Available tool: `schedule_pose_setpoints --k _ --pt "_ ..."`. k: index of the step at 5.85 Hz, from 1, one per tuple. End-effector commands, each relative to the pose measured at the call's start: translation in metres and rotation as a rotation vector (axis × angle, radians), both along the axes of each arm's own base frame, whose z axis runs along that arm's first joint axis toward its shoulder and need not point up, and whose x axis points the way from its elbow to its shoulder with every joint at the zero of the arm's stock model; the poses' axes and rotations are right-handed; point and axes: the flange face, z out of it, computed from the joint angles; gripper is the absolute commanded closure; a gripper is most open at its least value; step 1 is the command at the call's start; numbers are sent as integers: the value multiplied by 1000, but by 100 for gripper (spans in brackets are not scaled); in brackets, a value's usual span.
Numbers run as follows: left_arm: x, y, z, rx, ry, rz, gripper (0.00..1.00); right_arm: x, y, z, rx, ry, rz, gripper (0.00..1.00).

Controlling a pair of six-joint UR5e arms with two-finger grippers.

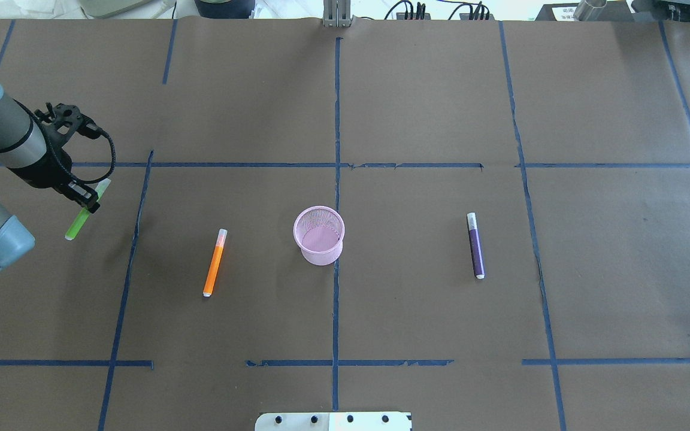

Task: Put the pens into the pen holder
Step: 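Lift the green marker with the left gripper and carry it over the pink cup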

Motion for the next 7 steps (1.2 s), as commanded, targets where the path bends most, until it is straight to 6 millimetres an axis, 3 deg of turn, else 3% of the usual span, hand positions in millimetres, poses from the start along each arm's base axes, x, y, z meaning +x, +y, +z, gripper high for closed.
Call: schedule_pose_setpoints --k 1,2,3,6,7 --pt "0 23 -126 184 150 6 100 0 0 1 -1 0 0 0" --pt "10 36 -182 244 197 -42 98 0 -1 0 5 0 -1 0" --pt "46 59 -218 278 214 -81 98 0 -1 0 7 1 -2 0" --pt "128 123 -291 408 272 -335 99 0 -2 0 16 5 -6 0" --pt "150 144 -298 440 323 -385 99 0 -2 0 16 5 -6 0"
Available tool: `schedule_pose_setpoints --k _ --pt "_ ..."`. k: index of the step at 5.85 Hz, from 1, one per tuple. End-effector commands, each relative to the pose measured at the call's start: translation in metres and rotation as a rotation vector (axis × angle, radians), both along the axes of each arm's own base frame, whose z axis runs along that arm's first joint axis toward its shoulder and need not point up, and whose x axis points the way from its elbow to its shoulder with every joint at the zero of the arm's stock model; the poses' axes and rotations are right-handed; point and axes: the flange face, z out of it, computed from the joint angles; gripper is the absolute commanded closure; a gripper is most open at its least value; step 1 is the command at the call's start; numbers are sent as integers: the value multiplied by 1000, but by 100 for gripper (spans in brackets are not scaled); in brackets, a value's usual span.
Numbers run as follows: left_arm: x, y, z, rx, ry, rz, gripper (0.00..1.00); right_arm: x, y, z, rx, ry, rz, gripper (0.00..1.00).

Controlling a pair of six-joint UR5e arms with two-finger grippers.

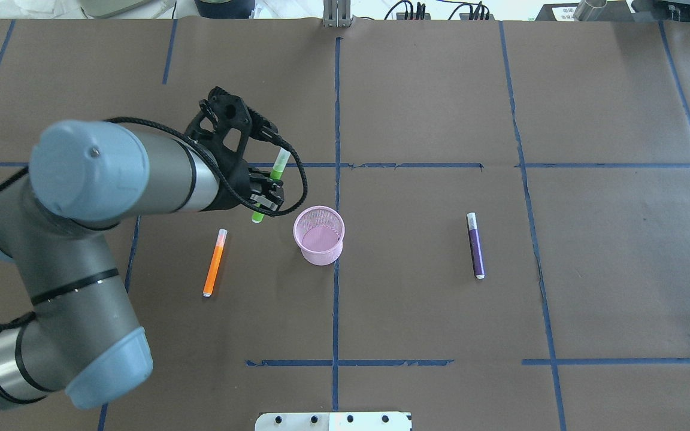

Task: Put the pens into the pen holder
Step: 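Lift the green marker with the left gripper and carry it over the pink cup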

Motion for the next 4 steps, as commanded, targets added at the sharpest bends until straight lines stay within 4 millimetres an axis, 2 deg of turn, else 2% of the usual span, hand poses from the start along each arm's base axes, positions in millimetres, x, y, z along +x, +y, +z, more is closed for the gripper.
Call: schedule_pose_setpoints --k 1,2,3,4 --pt "27 22 -14 43 115 -138 99 0 0 0 -5 2 4 0" --pt "43 26 -7 58 92 -192 96 0 0 2 -9 4 4 0" --pt "61 29 2 43 75 -232 86 0 0 3 -15 3 4 0" --pt "74 24 12 44 86 -238 81 -1 -1 4 -14 3 3 0"
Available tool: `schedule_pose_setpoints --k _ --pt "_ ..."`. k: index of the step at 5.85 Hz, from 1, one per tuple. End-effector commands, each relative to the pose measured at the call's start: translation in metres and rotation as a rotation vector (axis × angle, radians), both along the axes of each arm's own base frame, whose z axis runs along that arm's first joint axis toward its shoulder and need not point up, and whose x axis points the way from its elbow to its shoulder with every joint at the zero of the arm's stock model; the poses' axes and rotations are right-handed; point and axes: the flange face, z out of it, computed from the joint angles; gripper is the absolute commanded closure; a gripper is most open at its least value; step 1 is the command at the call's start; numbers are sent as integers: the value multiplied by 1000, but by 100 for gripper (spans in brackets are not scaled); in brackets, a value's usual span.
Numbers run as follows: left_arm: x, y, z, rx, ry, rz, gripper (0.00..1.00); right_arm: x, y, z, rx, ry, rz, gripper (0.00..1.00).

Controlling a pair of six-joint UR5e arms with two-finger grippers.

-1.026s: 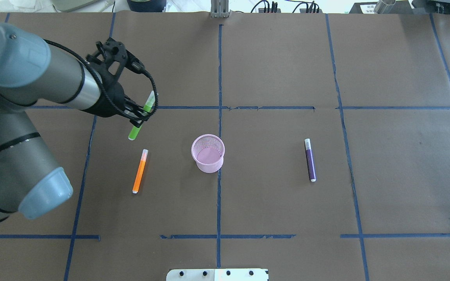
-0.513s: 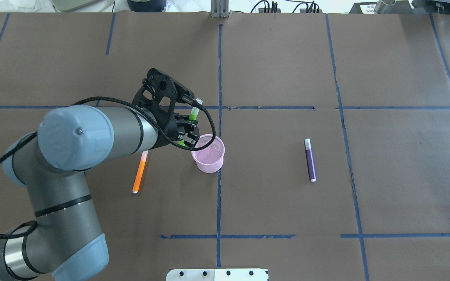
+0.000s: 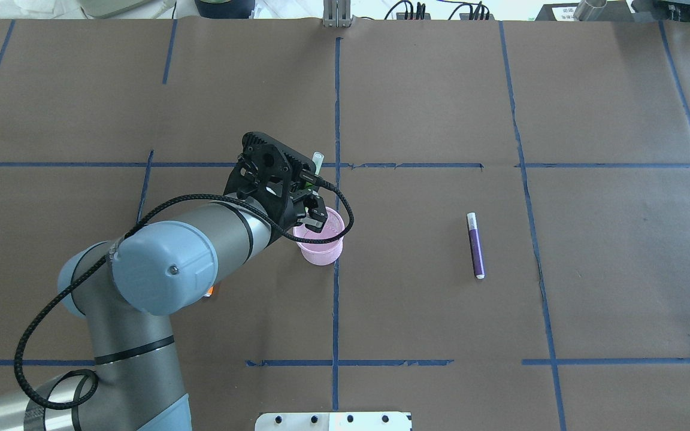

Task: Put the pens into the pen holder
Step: 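Lower the green marker into the pink cup and open the left gripper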

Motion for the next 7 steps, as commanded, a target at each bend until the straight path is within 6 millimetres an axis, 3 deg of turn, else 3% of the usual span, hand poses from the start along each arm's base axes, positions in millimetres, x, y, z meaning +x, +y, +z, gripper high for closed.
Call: schedule_pose_setpoints --k 1,2,3,5,6,7 --pt "35 -1 15 5 24 -3 73 0 0 2 -4 0 -1 0" --pt "56 8 19 -24 34 -19 8 0 0 2 -7 -1 0 0" --pt "61 18 18 -24 36 -5 0 0 1 5 -10 -1 -1 0" --pt "53 22 11 -24 51 4 0 0 -1 16 -22 7 -5 0" --pt "46 8 17 -33 15 -19 0 -1 -9 36 -41 14 -4 0" --pt "34 -21 31 -103 -84 21 0 3 -12 71 -51 77 3 0"
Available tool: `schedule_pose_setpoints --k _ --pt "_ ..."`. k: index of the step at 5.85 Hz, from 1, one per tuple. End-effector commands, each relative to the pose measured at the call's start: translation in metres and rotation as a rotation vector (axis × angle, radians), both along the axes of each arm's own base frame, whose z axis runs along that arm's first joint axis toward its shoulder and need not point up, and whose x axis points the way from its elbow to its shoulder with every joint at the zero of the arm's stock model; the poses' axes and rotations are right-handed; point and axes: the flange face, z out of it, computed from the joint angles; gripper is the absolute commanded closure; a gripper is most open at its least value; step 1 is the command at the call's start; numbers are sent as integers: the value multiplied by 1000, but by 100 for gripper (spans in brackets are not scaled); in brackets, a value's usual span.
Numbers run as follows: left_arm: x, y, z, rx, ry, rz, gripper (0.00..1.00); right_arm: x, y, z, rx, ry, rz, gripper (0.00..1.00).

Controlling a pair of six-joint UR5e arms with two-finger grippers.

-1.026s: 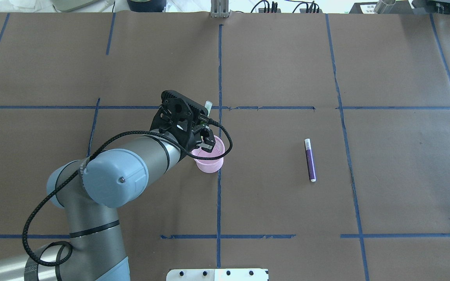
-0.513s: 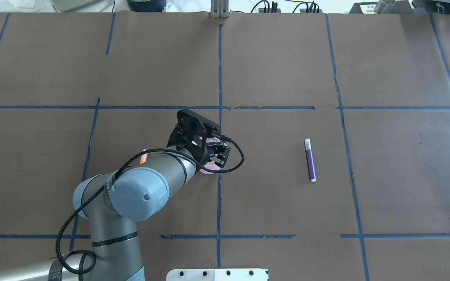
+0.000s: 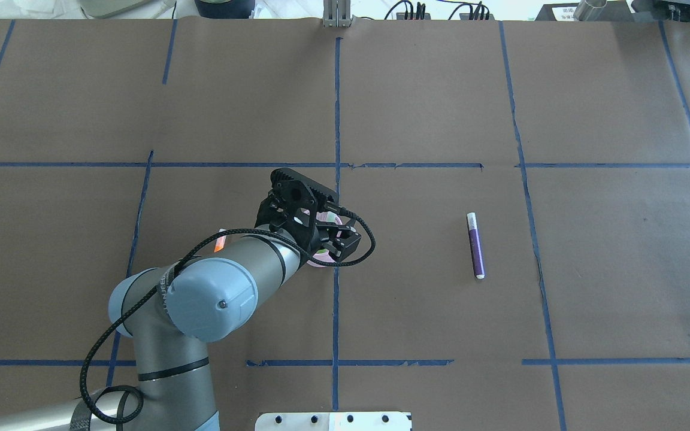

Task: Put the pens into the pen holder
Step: 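Lower the green marker into the pink cup and open the left gripper, then raise the left gripper away from the cup while the right gripper grasps the yellow marker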

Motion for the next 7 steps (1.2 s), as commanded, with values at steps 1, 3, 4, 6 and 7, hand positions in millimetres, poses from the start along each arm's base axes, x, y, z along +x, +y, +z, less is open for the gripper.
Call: schedule_pose_setpoints --k 1,3,4,6,7 --pt "-36 -48 19 -167 -115 124 0 3 -20 73 -7 67 2 0" --pt "-72 -62 22 -275 -100 237 0 -1 -52 111 -61 74 -3 1" --pt "-86 -72 35 -376 -139 282 0 -14 -56 123 -80 78 -32 2" --pt "-90 -71 35 -384 -138 281 0 -50 -60 144 -125 91 -100 4" --pt "-90 -71 35 -406 -125 269 0 -50 -52 159 -147 98 -113 7"
